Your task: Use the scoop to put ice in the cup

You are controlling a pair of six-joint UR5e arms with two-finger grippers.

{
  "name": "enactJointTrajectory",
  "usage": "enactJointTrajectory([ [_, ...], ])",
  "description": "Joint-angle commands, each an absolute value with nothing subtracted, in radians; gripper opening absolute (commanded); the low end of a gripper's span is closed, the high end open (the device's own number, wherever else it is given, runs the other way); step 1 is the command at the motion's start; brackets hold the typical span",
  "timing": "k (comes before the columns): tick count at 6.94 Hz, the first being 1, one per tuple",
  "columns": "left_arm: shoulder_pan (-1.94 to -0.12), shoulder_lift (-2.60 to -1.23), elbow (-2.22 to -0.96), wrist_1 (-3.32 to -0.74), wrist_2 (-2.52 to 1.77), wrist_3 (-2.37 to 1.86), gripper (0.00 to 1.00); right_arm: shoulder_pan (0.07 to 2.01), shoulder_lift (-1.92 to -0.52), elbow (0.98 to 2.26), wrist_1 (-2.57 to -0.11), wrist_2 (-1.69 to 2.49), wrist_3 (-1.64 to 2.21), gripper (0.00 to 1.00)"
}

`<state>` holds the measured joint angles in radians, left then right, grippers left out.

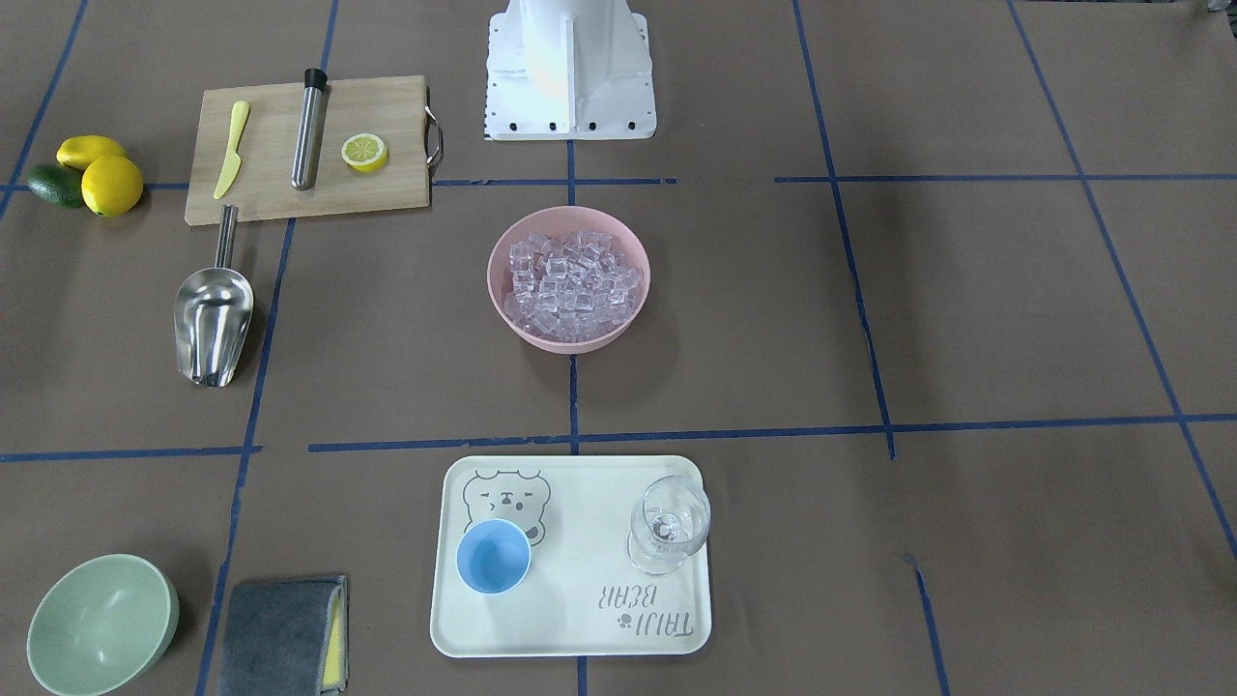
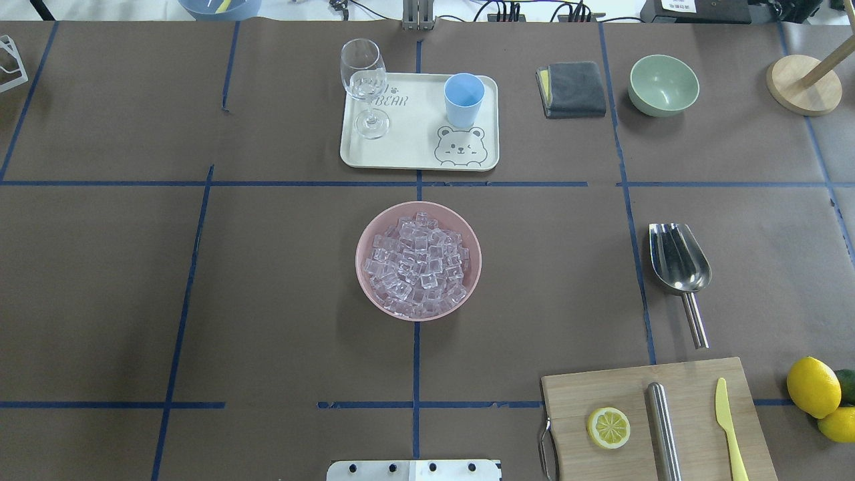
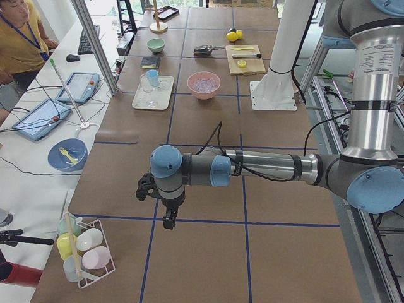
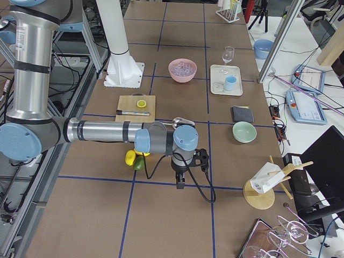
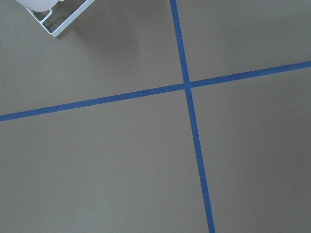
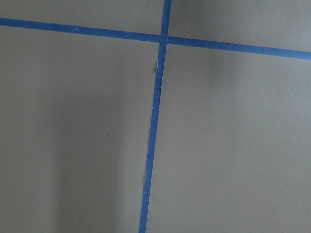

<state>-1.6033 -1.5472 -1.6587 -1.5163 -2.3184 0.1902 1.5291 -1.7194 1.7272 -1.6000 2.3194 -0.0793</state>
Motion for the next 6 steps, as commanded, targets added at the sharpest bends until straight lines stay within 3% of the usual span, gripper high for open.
enactJointTrajectory([
  [1, -1.6, -1.554, -1.66, -1.517, -2.319, 0.19, 1.0, 1.528, -1.718, 1.727, -1.6, 2.319, -0.081, 1.0],
  [6, -1.598, -1.577, -1.67, -1.525, -2.313, 0.181, 1.0, 1.528, -1.661, 1.733, -1.598, 2.321, -0.074, 1.0],
])
